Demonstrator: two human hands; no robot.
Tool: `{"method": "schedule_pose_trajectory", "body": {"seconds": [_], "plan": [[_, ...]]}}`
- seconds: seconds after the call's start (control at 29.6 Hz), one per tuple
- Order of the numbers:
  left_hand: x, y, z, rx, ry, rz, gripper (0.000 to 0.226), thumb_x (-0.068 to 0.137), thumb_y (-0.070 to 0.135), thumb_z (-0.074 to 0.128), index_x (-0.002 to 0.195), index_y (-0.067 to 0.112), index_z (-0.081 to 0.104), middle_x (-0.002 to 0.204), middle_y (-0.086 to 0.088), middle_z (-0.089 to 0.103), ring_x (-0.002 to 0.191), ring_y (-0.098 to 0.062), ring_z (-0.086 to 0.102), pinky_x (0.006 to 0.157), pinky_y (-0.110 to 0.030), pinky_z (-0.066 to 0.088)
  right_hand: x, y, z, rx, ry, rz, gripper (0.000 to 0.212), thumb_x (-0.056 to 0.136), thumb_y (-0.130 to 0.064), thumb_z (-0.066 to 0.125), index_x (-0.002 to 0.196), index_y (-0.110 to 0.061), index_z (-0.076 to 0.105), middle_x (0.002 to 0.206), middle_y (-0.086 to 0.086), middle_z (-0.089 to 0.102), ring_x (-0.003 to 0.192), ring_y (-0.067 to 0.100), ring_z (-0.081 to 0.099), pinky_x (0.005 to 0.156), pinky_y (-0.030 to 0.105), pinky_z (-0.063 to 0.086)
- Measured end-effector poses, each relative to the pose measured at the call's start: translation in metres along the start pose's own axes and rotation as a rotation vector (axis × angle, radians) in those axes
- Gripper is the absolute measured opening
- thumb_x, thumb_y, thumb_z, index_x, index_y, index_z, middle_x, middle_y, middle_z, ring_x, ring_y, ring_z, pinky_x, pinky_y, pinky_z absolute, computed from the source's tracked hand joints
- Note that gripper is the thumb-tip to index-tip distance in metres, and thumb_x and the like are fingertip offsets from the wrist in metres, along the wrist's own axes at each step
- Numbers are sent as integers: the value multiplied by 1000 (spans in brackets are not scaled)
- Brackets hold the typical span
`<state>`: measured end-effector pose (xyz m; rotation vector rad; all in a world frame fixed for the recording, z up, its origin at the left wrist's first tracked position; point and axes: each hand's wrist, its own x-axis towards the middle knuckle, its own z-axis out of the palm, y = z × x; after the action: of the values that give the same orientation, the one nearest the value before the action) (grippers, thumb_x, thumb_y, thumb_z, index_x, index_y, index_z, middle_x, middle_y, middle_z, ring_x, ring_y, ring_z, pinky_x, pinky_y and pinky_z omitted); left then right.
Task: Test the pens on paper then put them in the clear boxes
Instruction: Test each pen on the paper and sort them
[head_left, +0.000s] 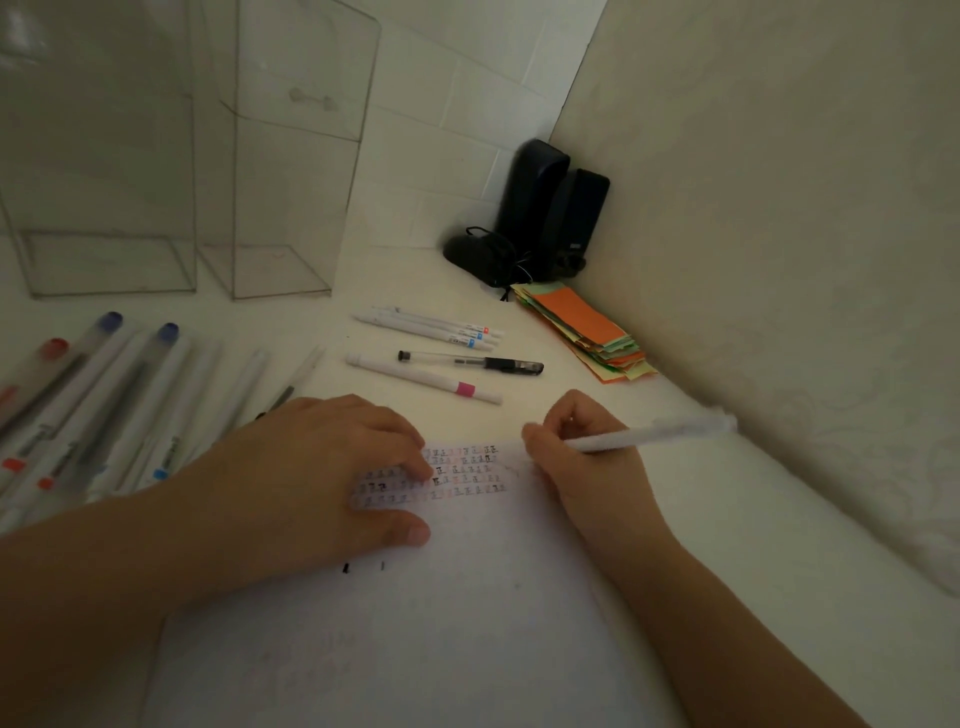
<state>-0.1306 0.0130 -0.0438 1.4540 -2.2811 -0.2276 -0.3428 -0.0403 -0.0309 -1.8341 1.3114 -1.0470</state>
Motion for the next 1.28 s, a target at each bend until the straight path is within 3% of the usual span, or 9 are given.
{"method": "schedule_pose_trajectory", "body": {"seconds": [0.17, 0.3, 0.51, 0.61, 0.71, 0.81, 0.91, 1.05, 1.28], "plan": [[-2, 14, -2, 63, 149, 110, 57, 80, 74, 23, 107, 36, 56, 109, 17, 59, 98, -3, 54, 88, -21, 40, -8, -11, 3, -102, -15, -166, 27, 87, -47, 51, 76, -23, 56, 64, -1, 61, 55, 2, 51, 52, 13, 39], [-3, 43, -13, -38, 173, 351, 52, 80, 70, 36, 121, 39, 45, 123, 15, 44, 111, -3, 38, 96, -22, 27, -19, -16, 9, -562, -90, -317, 16, 78, -41, 45, 87, -37, 33, 74, -11, 49, 72, 6, 50, 63, 26, 42], [-5, 49, -13, -113, 83, 478, 12, 87, 41, 54, 97, 35, 57, 112, 13, 46, 90, -1, 44, 76, -19, 37, -25, -7, 29, -405, -215, -448, 31, 73, -26, 59, 103, -22, 52, 101, -7, 53, 89, 13, 51, 71, 37, 47], [-4, 53, -16, -130, 58, 437, 20, 88, 41, 44, 95, 28, 58, 110, 8, 54, 89, -3, 47, 74, -17, 39, -21, -9, 35, -224, -176, -344, 28, 73, -57, 45, 94, -38, 42, 84, -17, 52, 76, 6, 48, 60, 37, 40], [-5, 56, -17, -166, 31, 392, 32, 91, 47, 30, 94, 24, 53, 107, 8, 50, 86, -5, 45, 74, -20, 38, -22, -12, 28, -219, -206, -337, 23, 77, -40, 52, 94, -29, 43, 76, -5, 54, 72, 15, 56, 63, 40, 49], [-7, 47, -19, -30, 39, 433, 35, 94, 47, 24, 89, 23, 49, 99, 7, 49, 81, -8, 42, 71, -27, 40, -18, -12, 29, -224, -201, -295, 41, 87, -19, 57, 108, -47, 37, 83, -13, 54, 76, 4, 56, 69, 25, 48], [-5, 25, -25, 80, 55, 295, 41, 88, 59, 24, 95, 27, 49, 102, 9, 49, 86, -6, 38, 77, -24, 37, -16, -8, 32, -375, -192, -321, 60, 83, -41, 48, 126, -57, 10, 104, -25, 43, 95, -1, 47, 83, 16, 40], [-7, -3, -24, 168, -75, 20, 55, 68, 77, 5, 92, 39, 35, 101, 20, 36, 87, 0, 30, 75, -15, 26, -18, -3, 25, -668, -240, -372, 70, 72, -65, 22, 137, -40, 20, 126, -20, 36, 118, 1, 32, 96, 12, 21], [-6, -26, -22, 291, 66, -286, 81, 60, 76, -16, 92, 36, 47, 96, 16, 47, 88, -6, 38, 80, -27, 25, -18, -15, 13, -712, -351, -297, 40, 92, -45, 43, 128, -28, 45, 125, -16, 40, 117, 0, 36, 101, 13, 27]]}}
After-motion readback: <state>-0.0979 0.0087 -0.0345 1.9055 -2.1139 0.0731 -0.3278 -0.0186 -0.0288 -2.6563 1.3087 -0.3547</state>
